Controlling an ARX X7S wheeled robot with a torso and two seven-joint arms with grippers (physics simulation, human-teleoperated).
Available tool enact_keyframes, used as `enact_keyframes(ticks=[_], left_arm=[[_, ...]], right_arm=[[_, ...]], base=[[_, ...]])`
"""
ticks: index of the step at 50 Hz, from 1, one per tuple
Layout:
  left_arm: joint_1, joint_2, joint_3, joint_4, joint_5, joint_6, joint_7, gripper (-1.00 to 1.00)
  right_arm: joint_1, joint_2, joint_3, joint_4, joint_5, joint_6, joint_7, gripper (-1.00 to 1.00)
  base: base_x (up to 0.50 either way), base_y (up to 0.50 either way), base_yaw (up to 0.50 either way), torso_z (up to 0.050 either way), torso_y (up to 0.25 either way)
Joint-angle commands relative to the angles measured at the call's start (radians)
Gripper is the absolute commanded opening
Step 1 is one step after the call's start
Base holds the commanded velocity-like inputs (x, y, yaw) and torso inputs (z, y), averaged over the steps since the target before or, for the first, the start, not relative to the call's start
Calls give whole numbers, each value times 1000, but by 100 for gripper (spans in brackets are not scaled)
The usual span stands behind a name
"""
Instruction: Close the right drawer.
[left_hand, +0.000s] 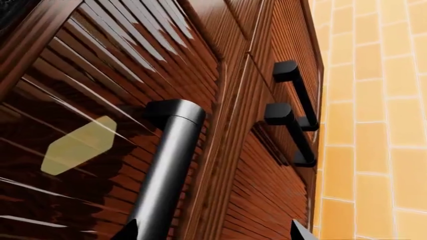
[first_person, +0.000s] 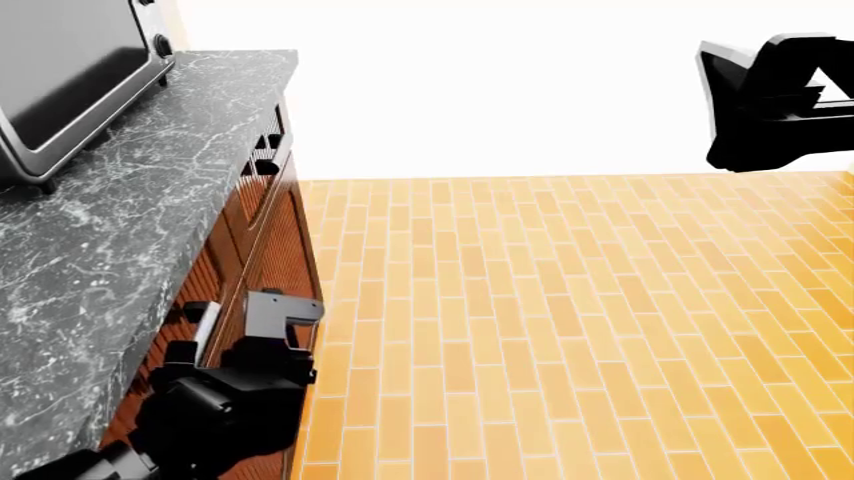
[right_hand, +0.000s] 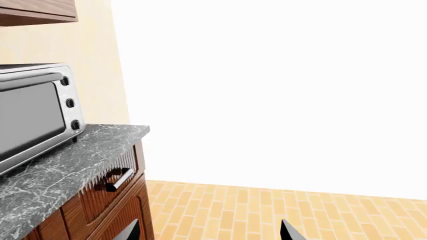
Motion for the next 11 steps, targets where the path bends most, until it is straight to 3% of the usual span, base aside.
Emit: enact_keyframes(ticks=[1, 11], left_arm=[[18, -31, 0, -41, -14, 0, -12, 100], [21, -31, 0, -23, -13, 1, -19, 100]], right_arm=[[-1, 2, 2, -3, 2, -1, 1, 100], [1, 0, 2, -1, 2, 3, 3, 100]], base=[[9, -22, 3, -10, 0], [7, 1, 2, -1, 0]])
